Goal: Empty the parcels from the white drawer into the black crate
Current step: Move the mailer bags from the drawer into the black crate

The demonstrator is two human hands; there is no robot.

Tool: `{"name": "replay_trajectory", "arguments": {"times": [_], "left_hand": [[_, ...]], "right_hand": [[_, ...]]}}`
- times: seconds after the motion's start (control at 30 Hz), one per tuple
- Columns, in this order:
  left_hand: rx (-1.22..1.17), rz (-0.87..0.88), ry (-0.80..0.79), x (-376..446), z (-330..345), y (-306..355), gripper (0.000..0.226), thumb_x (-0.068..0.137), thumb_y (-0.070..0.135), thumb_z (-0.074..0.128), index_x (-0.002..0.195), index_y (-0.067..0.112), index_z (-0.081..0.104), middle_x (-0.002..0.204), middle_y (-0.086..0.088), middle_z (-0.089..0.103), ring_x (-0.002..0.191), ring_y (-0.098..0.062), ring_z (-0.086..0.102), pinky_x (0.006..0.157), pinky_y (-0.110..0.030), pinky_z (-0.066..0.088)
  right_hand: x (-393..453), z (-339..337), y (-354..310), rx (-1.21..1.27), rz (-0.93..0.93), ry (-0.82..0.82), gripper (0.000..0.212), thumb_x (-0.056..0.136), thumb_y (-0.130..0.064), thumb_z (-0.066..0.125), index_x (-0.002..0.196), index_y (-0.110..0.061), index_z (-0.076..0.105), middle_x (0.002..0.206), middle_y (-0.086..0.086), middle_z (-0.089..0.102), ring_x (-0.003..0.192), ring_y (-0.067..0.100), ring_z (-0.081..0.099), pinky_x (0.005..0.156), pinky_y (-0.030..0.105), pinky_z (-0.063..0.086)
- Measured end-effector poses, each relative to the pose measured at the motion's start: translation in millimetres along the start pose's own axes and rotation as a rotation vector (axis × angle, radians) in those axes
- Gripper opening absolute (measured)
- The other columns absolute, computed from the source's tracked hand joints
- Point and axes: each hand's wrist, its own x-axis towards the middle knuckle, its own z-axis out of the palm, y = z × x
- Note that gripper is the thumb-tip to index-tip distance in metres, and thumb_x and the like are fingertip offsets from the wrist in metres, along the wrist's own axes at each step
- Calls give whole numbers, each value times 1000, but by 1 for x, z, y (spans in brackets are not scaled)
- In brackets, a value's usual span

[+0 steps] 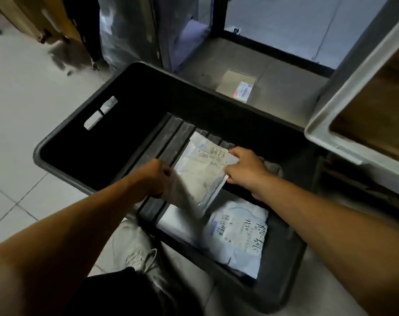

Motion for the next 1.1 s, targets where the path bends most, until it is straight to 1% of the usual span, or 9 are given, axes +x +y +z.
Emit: {"name": "replay_trajectory", "arguments": {"times": [0.17,0.33,0.43,0.6,0.67,0.77,0.93,1.0,1.1], "left_hand": [[156,-21,-111,31,10,-22,26,91,7,61,70,21,58,70,1,57,53,-6,48,36,-11,34],[256,-54,-266,45,26,-28,15,91,4,57,94,3,72,82,-12,71,66,-22,67,56,-28,56],[438,-28,-421,45,34,-29,13,88,6,66,97,3,74,97,-14,76,85,-23,74,57,-25,53],[462,-52,-497,42,41,-20,23,95,7,60,72,5,63,53,-4,62,33,-6,55,34,-15,42],[522,-11,-462,37,41,-12,22,97,12,57,81,2,66,60,-7,69,50,-10,67,45,-18,49],[714,91,-352,24,34,3,24,99,22,56,110,5,68,110,-9,73,100,-23,70,68,-25,48],[778,240,-163,-6,18,33,35,99,33,56,125,10,60,117,-9,67,102,-25,66,82,-32,55],[790,317,-35,-20,16,48,50,97,45,55,136,14,51,132,-10,58,118,-28,58,95,-40,52],[797,417,74,-46,19,82,77,95,57,52,155,18,24,163,-11,23,150,-34,21,118,-50,31]], "right_hand": [[25,27,10,-250,-2,-116,29,88,-6,58,113,-21,62,113,6,69,105,28,66,92,42,56],[36,38,14,-462,74,-241,20,88,-14,60,106,-11,68,103,7,70,96,26,67,74,29,50],[41,41,26,-616,119,-351,22,86,-24,62,102,-11,69,105,8,70,96,25,66,69,26,45],[43,42,32,-696,106,-369,20,86,-22,60,100,-11,67,105,9,70,95,25,66,69,27,45],[40,38,31,-730,67,-354,17,86,-23,59,96,-11,64,107,10,69,99,27,65,70,27,43],[32,23,28,-795,17,-324,16,89,-25,60,98,-13,61,116,12,67,110,32,63,75,27,43],[-7,-18,17,-877,-137,-210,38,93,-26,60,127,-9,61,129,13,60,124,32,55,98,37,48],[-28,-39,14,-932,-225,-86,42,91,-27,57,129,-11,59,132,11,58,126,31,52,103,39,46],[-61,-71,12,-975,-312,74,57,93,-32,55,146,-14,47,147,10,48,139,29,40,116,42,33]]}}
